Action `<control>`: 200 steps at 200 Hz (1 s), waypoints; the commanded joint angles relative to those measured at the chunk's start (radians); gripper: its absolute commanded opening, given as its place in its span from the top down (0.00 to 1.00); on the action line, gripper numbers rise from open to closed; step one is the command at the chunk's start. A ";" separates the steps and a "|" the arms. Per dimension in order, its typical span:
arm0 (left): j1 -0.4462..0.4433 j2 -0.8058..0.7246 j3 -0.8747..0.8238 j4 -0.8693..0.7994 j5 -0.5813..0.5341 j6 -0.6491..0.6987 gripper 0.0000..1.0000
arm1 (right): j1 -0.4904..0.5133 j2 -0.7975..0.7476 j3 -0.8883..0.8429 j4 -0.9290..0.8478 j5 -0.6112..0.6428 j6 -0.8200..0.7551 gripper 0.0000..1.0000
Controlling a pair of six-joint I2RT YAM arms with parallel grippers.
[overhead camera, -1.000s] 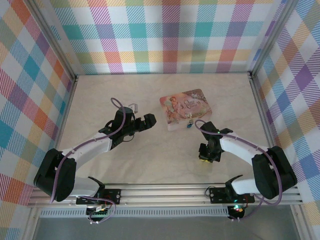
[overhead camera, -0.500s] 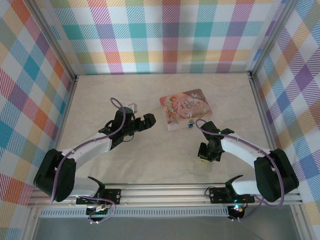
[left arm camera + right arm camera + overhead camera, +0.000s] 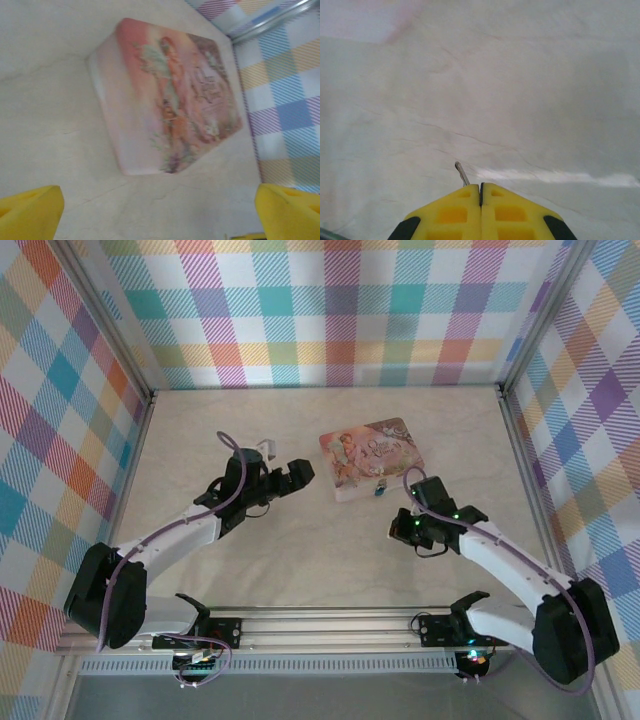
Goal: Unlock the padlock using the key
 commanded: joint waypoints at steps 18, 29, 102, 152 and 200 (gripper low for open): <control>-0.014 0.003 0.065 0.139 0.199 0.006 0.11 | 0.010 -0.056 0.005 0.249 -0.076 -0.018 1.00; -0.019 0.006 0.073 0.151 0.229 0.019 0.15 | 0.010 -0.050 0.021 0.291 -0.097 -0.030 1.00; -0.074 0.075 0.138 0.221 0.372 0.043 0.38 | 0.019 0.033 0.169 0.444 -0.192 -0.071 1.00; -0.102 0.118 0.179 0.217 0.394 0.048 0.47 | 0.041 0.065 0.199 0.511 -0.229 -0.023 1.00; -0.117 0.147 0.201 0.200 0.394 0.060 0.51 | 0.054 0.081 0.193 0.532 -0.226 0.011 1.00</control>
